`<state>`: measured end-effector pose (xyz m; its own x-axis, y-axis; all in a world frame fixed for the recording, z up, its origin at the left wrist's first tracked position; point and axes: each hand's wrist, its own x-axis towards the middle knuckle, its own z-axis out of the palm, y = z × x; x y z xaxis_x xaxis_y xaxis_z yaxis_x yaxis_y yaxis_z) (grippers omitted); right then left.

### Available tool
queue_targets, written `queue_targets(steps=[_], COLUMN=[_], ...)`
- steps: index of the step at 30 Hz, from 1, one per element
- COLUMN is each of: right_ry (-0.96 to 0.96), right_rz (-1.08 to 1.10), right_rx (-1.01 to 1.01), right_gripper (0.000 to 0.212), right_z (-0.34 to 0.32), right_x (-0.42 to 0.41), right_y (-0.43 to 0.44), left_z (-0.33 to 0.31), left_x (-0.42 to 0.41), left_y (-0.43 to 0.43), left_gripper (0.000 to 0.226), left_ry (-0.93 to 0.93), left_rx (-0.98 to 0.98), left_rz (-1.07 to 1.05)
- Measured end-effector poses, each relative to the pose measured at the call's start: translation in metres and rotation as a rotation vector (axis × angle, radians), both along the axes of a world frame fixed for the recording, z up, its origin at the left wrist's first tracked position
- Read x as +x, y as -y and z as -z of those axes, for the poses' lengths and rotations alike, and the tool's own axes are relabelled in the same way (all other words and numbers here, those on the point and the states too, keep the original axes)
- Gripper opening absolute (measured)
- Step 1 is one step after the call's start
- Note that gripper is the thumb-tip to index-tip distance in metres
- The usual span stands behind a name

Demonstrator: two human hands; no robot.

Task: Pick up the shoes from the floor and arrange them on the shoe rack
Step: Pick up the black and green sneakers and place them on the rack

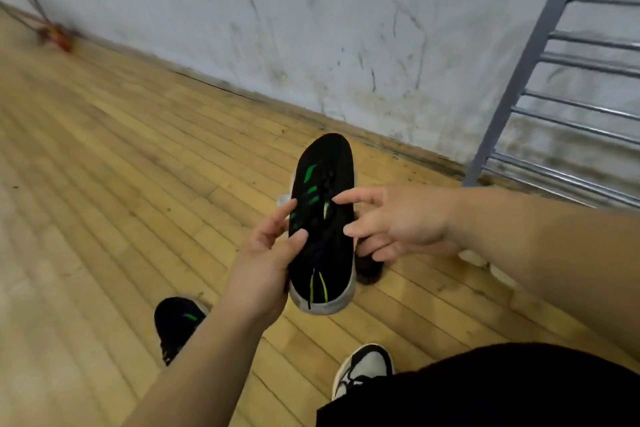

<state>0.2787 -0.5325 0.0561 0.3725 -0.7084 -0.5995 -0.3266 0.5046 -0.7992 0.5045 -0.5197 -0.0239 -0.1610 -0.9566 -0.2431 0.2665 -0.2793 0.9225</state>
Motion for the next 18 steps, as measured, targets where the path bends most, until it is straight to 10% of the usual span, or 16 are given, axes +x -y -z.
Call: queue_targets(steps=[8, 18], right_ry=[0.028, -0.380], right_rz=[0.076, -0.138], right_rx=[-0.128, -0.164], right_gripper=[0.070, 0.075], right_z=[0.004, 0.064], right_x=[0.132, 0.147], right_y=[-0.027, -0.031], left_z=[-0.022, 0.170], left_x=[0.098, 0.204], left_y=[-0.036, -0.068], left_gripper=[0.053, 0.064], left_ry=[-0.146, 0.720], left_rx=[0.048, 0.541], left_rz=[-0.156, -0.297])
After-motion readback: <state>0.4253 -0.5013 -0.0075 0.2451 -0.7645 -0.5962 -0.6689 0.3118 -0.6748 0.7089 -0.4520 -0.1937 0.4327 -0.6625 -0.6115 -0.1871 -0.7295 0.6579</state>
